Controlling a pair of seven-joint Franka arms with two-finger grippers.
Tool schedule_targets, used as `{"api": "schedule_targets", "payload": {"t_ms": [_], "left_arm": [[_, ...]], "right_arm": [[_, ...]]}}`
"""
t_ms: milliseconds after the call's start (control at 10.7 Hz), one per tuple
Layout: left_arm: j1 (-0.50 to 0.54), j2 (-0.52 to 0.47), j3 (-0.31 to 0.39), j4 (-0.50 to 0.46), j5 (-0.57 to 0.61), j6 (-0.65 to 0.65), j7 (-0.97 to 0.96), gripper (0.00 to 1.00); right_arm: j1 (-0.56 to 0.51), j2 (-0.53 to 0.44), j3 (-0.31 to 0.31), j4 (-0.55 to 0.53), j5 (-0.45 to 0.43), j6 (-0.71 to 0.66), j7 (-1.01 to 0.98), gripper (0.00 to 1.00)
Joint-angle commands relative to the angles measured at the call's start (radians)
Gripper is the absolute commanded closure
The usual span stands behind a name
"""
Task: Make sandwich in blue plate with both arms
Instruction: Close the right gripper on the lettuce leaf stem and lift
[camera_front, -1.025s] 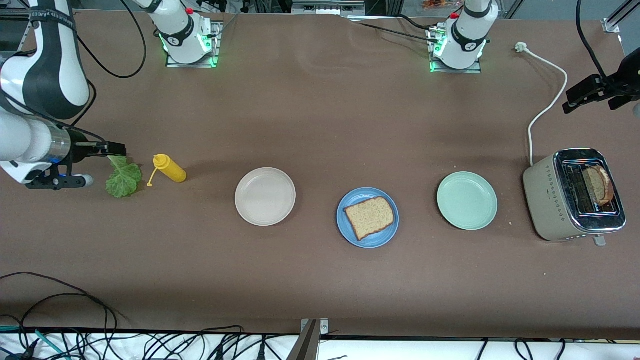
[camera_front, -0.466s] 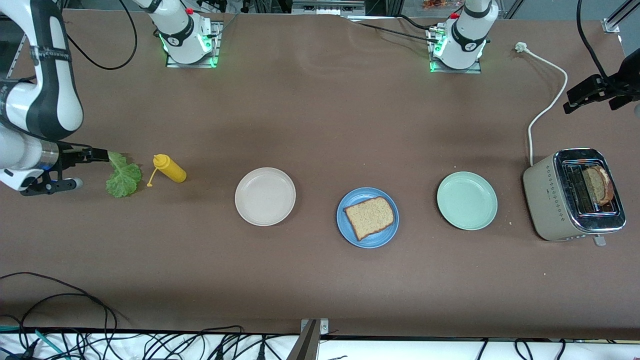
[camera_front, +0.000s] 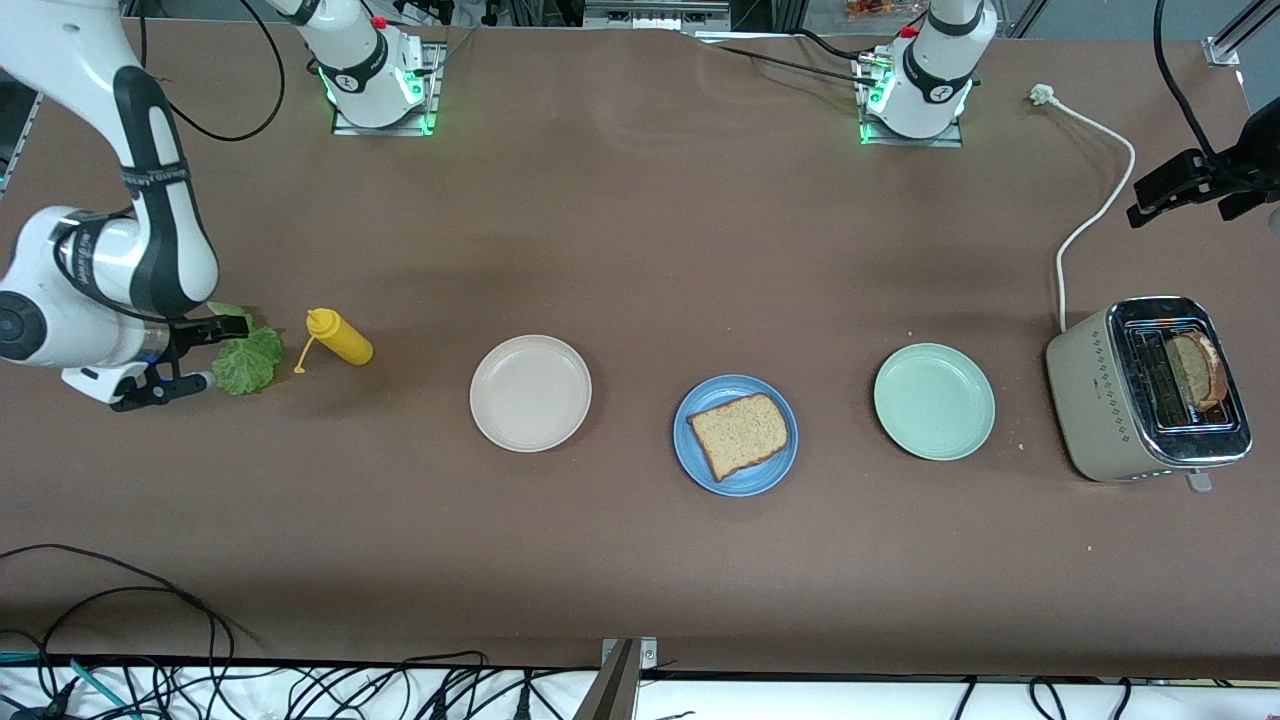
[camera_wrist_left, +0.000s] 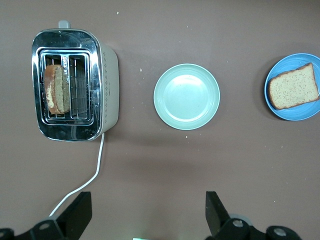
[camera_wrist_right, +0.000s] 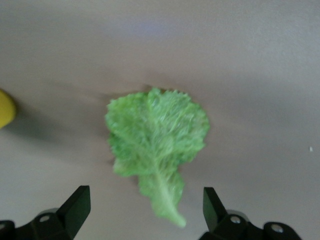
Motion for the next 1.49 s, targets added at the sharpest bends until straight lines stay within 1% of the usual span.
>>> {"api": "schedule_targets", "payload": {"t_ms": [0, 93, 373, 466, 559, 652, 745, 932, 1025, 1211, 1304, 1398], "left_arm": [[0.001, 0.012, -0.004, 0.024, 0.028, -0.007, -0.006, 0.0], [0.001, 0.011, -0.005, 0.024, 0.028, -0.007, -0.006, 0.0], [0.001, 0.012, -0.004, 0.024, 0.028, -0.007, -0.006, 0.0], [0.001, 0.011, -0.004, 0.024, 0.028, -0.007, -0.006, 0.0], [0.001, 0.012, -0.005, 0.024, 0.028, -0.007, -0.004, 0.0], [0.001, 0.012, -0.004, 0.024, 0.031, -0.005, -0.001, 0.0], [-0.001, 0.012, -0.004, 0.026, 0.034, 0.002, 0.002, 0.0], [-0.001, 0.018, -0.007, 0.026, 0.057, -0.007, 0.002, 0.0], [-0.002, 0.014, -0.008, 0.026, 0.062, -0.011, 0.0, 0.0], [-0.01, 0.009, -0.052, 0.029, 0.063, -0.054, -0.007, 0.0], [-0.008, 0.008, -0.06, 0.029, 0.063, -0.077, -0.007, 0.0], [-0.008, 0.006, -0.06, 0.029, 0.063, -0.079, -0.007, 0.0]], "right_arm": [[-0.023, 0.078, 0.002, -0.003, -0.001, 0.1, -0.102, 0.0], [-0.023, 0.108, 0.004, -0.003, 0.001, 0.117, -0.128, 0.0], [-0.037, 0.13, 0.01, -0.003, 0.004, 0.11, -0.157, 0.0], [-0.043, 0.141, 0.01, -0.001, 0.021, 0.11, -0.179, 0.0], [-0.046, 0.153, 0.01, 0.001, 0.032, 0.11, -0.217, 0.09], [-0.046, 0.155, 0.01, 0.002, 0.032, 0.108, -0.232, 0.35], [-0.046, 0.158, 0.01, 0.004, 0.032, 0.107, -0.236, 0.58], [-0.048, 0.158, 0.01, 0.005, 0.032, 0.107, -0.236, 0.93], [-0.054, 0.156, 0.01, 0.007, 0.032, 0.107, -0.236, 1.0], [-0.051, 0.152, 0.01, 0.014, 0.032, 0.101, -0.234, 1.0], [-0.049, 0.146, 0.01, 0.028, 0.033, 0.082, -0.233, 1.0], [-0.048, 0.14, 0.01, 0.062, 0.041, 0.028, -0.231, 1.0]]}}
